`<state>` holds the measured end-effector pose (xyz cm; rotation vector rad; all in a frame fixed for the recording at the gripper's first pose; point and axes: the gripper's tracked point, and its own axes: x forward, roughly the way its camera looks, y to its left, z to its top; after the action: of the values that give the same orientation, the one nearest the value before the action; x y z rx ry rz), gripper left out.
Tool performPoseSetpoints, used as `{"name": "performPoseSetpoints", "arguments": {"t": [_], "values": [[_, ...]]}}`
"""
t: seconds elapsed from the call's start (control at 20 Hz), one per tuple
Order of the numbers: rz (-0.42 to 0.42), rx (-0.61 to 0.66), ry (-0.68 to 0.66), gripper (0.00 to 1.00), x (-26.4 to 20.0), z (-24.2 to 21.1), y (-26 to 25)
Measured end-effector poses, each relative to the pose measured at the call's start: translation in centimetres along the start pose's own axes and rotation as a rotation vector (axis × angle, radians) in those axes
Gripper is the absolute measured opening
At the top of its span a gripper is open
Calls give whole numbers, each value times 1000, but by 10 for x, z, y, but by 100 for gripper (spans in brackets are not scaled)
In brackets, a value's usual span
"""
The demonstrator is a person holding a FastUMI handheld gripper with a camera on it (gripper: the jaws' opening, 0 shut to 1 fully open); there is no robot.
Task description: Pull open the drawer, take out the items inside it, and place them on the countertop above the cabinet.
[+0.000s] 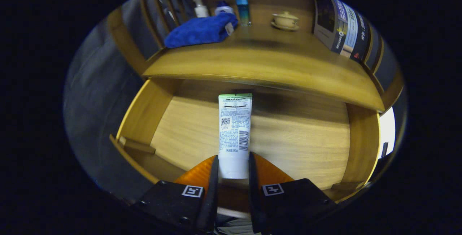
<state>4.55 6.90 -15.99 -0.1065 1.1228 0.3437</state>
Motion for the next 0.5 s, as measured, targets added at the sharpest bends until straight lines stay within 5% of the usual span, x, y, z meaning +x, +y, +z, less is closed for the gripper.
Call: {"name": "performPoseSetpoints", "arguments": {"t": [0.25,0.5], "values": [[34,-15,-153,46,-44,24,18],[-44,49,-304,45,-47,102,-5]]}}
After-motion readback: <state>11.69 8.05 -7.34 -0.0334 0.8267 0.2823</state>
